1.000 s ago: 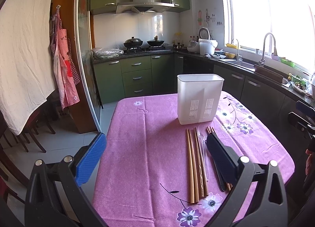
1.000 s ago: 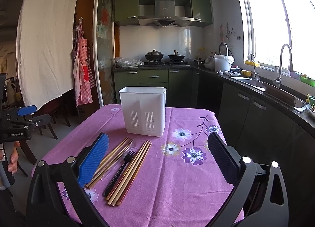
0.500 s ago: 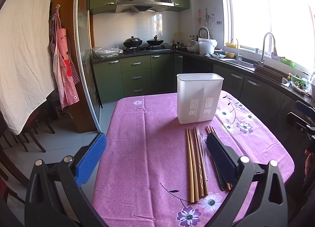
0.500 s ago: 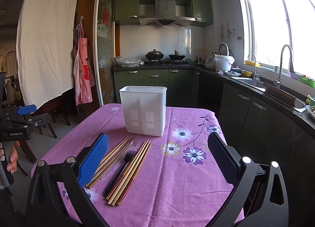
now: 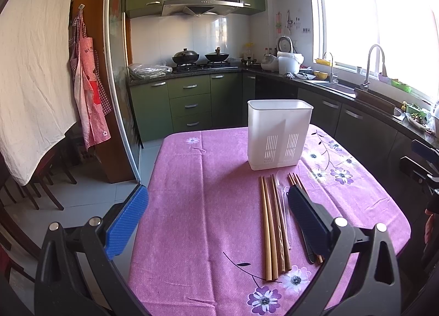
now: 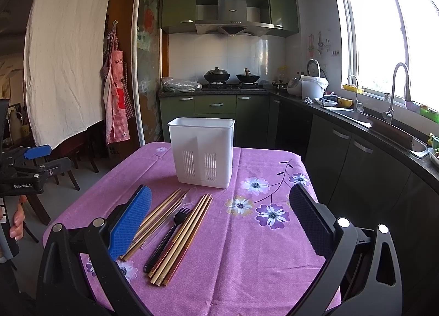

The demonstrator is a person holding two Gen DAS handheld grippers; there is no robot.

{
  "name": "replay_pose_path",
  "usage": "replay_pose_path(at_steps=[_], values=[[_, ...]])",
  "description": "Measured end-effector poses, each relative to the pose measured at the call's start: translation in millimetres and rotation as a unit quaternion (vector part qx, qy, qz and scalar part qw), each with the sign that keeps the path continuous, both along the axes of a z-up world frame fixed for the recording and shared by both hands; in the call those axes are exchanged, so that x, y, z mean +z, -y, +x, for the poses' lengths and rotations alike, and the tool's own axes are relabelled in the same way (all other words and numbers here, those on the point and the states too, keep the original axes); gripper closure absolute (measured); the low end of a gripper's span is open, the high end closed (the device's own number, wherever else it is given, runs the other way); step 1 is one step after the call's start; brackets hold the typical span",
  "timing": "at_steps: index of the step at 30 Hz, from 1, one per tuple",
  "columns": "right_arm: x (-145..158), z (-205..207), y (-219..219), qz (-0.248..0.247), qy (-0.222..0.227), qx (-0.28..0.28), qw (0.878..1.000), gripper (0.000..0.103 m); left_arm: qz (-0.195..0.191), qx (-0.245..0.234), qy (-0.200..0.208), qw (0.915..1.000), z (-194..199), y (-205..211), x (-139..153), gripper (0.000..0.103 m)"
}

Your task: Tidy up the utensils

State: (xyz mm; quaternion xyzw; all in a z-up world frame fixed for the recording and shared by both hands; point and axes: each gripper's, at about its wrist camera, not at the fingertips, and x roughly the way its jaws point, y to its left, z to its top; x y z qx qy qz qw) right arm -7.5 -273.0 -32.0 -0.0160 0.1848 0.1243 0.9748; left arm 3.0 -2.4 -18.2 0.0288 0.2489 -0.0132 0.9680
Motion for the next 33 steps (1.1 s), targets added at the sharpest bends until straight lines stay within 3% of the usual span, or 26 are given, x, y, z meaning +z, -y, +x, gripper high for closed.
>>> replay_pose_path(at_steps=[19, 22, 27, 33], values=[[-3, 3, -3, -0.001, -0.002, 0.001, 1.000, 0.004, -0.001, 0.000, -0.002, 1.0000, 0, -1, -1, 0.006], [-6, 16, -1, -0.003, -0.032, -0.011, 0.999, 0.004, -0.002, -0.005, -0.009, 0.9999, 3, 0, -3, 0.006], [-14, 55, 8, -0.021, -0.108, -0.014, 0.994, 0.004, 0.001, -0.039, -0.054, 0.9978, 30, 10, -6, 0.006], [-25, 95, 14, -0.051, -0.166, -0.003, 0.985, 0.004, -0.016, -0.064, -0.161, 0.9847, 89, 27, -26, 0.006]])
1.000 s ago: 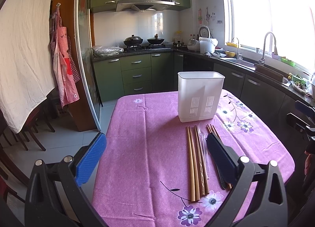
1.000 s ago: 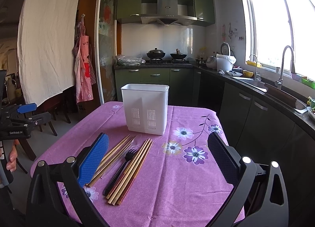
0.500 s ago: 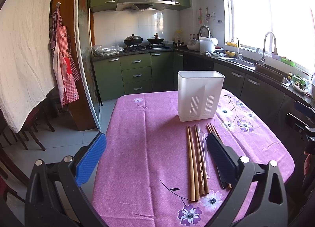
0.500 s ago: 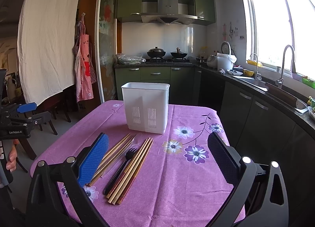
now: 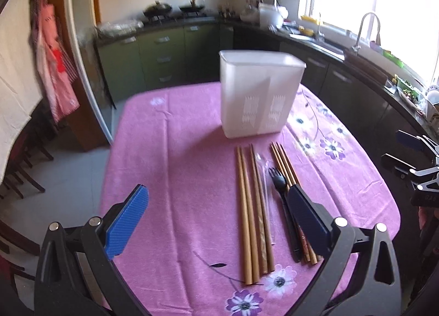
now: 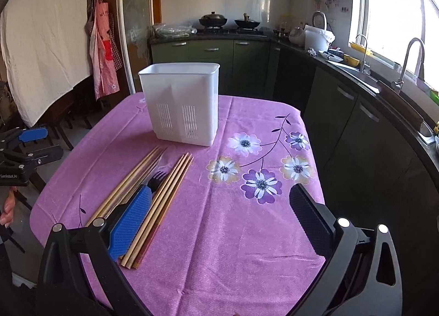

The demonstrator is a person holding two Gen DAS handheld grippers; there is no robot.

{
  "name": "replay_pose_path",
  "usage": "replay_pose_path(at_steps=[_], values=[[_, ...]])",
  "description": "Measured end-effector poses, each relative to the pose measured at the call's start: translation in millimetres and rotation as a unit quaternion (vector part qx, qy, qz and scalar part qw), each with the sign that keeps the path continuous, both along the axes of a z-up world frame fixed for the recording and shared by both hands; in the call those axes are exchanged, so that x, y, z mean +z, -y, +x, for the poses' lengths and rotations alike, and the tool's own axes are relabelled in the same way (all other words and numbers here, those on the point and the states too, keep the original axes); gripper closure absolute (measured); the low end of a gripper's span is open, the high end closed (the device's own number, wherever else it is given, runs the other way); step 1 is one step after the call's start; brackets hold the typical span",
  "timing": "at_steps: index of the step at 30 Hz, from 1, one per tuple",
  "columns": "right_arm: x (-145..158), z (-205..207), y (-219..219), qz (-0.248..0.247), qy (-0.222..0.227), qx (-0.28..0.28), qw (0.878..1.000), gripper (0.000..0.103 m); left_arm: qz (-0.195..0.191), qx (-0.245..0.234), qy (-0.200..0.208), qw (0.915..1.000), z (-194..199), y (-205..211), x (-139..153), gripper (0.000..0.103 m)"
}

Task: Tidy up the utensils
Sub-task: 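Lower the left tool onto the clear plastic spoon and close it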

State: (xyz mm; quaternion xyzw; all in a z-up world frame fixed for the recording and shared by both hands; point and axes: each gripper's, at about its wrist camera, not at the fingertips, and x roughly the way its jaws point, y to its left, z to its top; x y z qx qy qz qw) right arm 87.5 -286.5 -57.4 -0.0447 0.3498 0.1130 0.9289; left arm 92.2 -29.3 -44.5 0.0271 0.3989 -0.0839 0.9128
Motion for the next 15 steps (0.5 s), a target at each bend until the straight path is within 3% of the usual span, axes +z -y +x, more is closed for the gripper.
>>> replay_pose_path(at_steps=[6, 10, 15], values=[[-9, 29, 2, 0.014, -0.046, 0.009, 0.999, 0.004, 0.006, -0.031, -0.087, 0.9957, 49, 28, -33, 0.007], [-19, 42, 5, 0.032, -0.070, 0.010, 0.997, 0.016, 0.000, -0.063, -0.140, 0.9882, 68, 53, -52, 0.033], [-29, 47, 7, 0.041, -0.081, 0.008, 0.996, 0.018, 0.004, -0.060, -0.158, 0.9855, 89, 74, -60, 0.040]])
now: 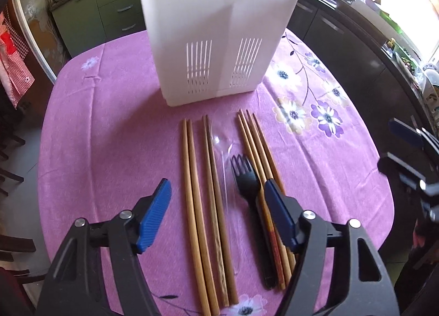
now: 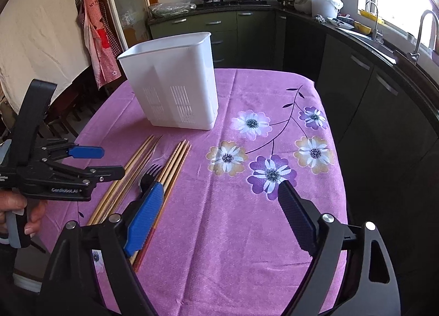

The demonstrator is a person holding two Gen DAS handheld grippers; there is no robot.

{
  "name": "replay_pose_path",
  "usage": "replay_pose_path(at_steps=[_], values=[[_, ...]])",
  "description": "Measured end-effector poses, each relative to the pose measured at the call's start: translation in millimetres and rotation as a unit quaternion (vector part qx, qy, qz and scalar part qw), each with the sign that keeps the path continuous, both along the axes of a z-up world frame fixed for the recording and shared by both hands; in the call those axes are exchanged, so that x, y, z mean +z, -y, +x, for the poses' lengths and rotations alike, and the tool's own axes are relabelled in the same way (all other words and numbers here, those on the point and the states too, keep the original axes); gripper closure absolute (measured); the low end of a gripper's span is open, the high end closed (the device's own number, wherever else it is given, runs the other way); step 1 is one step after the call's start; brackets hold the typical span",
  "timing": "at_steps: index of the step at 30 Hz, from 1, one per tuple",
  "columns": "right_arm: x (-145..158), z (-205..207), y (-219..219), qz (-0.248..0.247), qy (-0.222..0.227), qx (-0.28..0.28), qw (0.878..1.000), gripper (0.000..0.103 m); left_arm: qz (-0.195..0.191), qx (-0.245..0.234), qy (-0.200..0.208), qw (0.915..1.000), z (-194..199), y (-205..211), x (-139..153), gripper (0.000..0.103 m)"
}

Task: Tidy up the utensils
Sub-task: 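Lower the left tool onto the clear plastic spoon and close it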

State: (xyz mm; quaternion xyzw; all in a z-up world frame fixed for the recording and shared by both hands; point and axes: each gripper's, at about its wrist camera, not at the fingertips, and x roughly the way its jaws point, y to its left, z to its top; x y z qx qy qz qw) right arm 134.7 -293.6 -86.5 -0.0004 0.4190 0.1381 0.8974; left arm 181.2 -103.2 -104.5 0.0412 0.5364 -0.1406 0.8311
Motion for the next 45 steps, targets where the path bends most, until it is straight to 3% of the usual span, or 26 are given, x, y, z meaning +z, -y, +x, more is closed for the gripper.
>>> replay_pose_path(at_steps=[1, 5, 7, 11, 13, 25, 45], values=[[-1, 1, 1, -0.002, -0.002, -0.001, 1.000, 0.018, 0.002, 0.000, -0.002, 1.0000, 2, 3, -1, 0.045], [-5, 3, 4, -0.002, -0.008, -0.006, 1.000, 0.018, 0.010, -0.003, -0.020, 0.9997, 11, 14, -5, 0.050], [-7, 4, 5, -0.002, -0.007, -0.006, 1.000, 0.018, 0.008, -0.008, -0.030, 0.9995, 15, 20, -8, 0.062], [-7, 3, 4, -0.007, -0.005, -0.003, 1.000, 0.019, 0.013, -0.013, -0.043, 0.9989, 22, 30, -15, 0.076], [-8, 2, 3, -0.008, -0.003, -0.002, 1.000, 0.019, 0.015, -0.016, -0.050, 0.9985, 26, 35, -19, 0.091], [-10, 2, 5, -0.002, -0.006, -0.002, 1.000, 0.018, 0.058, -0.002, -0.066, 0.9961, 46, 44, -33, 0.093], [-14, 2, 4, -0.004, -0.011, 0.005, 1.000, 0.015, 0.078, 0.006, -0.081, 0.9936, 66, 58, -56, 0.094]])
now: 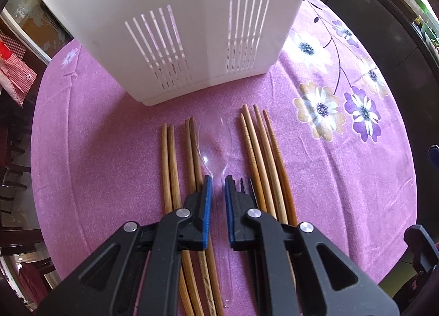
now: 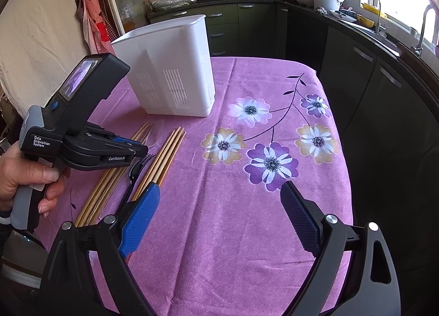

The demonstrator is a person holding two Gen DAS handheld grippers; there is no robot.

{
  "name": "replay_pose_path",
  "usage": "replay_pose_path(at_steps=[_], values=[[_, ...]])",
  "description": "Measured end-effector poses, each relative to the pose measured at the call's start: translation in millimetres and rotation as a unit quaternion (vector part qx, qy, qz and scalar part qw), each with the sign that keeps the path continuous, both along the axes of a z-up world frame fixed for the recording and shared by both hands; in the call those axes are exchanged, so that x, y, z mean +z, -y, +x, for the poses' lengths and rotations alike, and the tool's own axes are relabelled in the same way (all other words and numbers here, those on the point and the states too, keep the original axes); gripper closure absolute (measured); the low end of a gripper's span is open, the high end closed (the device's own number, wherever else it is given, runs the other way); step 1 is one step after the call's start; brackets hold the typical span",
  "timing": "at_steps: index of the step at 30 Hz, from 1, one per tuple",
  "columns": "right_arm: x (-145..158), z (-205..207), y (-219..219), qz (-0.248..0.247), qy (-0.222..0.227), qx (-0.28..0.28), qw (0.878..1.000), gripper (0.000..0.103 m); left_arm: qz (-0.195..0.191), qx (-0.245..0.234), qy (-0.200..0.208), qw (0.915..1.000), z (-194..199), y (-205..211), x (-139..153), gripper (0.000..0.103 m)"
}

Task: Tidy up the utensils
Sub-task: 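Lower the left tool onto the clear plastic spoon and close it, then lift the spoon with the left tool while the right tool grasps the black fork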

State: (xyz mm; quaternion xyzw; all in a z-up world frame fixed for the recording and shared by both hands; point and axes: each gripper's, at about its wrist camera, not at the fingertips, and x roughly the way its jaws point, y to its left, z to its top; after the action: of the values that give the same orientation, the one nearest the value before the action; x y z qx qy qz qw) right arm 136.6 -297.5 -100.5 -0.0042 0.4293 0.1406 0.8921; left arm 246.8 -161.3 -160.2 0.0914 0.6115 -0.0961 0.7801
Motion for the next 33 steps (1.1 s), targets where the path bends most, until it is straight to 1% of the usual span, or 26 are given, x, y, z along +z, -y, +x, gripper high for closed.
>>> replay_pose_path(at_steps=[3, 6, 8, 11, 15, 17, 20, 23, 25, 27, 29, 31, 32, 33], values=[[0, 0, -1, -0.002, 0.000, 0.000, 1.000, 0.015, 0.004, -0.004, 0.003, 1.0000, -3, 4, 0, 0.094], [0, 0, -2, -0.003, 0.000, 0.002, 1.000, 0.015, 0.000, -0.004, 0.006, 1.0000, -5, 3, -1, 0.094], [1, -1, -4, -0.004, 0.000, 0.005, 1.000, 0.015, -0.009, -0.003, 0.008, 0.9999, -5, 0, 0, 0.094], [2, -1, -7, -0.009, -0.003, 0.008, 1.000, 0.015, -0.022, -0.003, 0.027, 0.9994, -12, -14, 11, 0.094], [1, 3, -14, -0.006, -0.017, 0.014, 1.000, 0.015, -0.054, 0.003, 0.056, 0.9970, -21, -31, 32, 0.095], [0, 5, -22, -0.007, -0.027, 0.024, 0.999, 0.015, -0.064, 0.007, 0.083, 0.9944, -30, -41, 49, 0.095], [-2, 8, -46, -0.017, -0.053, 0.055, 0.997, 0.016, -0.082, 0.011, 0.125, 0.9887, -46, -59, 80, 0.095], [-7, 12, -75, -0.024, -0.083, 0.082, 0.993, 0.027, -0.099, 0.013, 0.155, 0.9829, -62, -76, 102, 0.095], [-13, 19, -93, -0.017, -0.113, 0.093, 0.989, 0.044, -0.103, 0.010, 0.177, 0.9787, -74, -84, 116, 0.095], [-22, 26, -109, -0.006, -0.152, 0.098, 0.984, 0.054, -0.106, 0.005, 0.190, 0.9760, -84, -89, 125, 0.095], [-29, 32, -121, -0.011, -0.175, 0.099, 0.980, 0.059, -0.110, 0.002, 0.197, 0.9742, -89, -89, 129, 0.095], [-36, 38, -132, -0.022, -0.196, 0.092, 0.976, 0.067, -0.111, -0.002, 0.206, 0.9723, -96, -92, 133, 0.095], [-39, 40, -136, -0.019, -0.205, 0.090, 0.974, 0.069, -0.112, -0.003, 0.210, 0.9713, -99, -94, 134, 0.095], [-40, 40, -141, -0.015, -0.214, 0.090, 0.972, 0.075, -0.112, -0.004, 0.212, 0.9708, -101, -95, 134, 0.095]])
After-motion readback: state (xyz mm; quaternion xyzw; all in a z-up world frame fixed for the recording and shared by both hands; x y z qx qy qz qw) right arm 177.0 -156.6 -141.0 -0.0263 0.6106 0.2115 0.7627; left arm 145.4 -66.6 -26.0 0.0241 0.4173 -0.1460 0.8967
